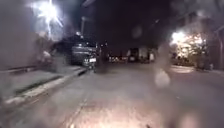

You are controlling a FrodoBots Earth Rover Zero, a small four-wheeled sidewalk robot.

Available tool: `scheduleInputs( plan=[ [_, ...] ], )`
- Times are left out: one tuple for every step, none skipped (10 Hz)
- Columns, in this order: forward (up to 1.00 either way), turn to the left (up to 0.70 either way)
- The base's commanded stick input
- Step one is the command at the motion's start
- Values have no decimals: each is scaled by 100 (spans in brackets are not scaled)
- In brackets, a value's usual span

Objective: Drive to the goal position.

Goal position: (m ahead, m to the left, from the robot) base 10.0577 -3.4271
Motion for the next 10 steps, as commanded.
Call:
scheduleInputs(
  plan=[
    [70,0],
    [70,0],
    [70,-7],
    [70,-23],
    [70,-28],
    [70,-13],
    [70,0],
    [70,0],
    [70,0],
    [70,0]
  ],
)
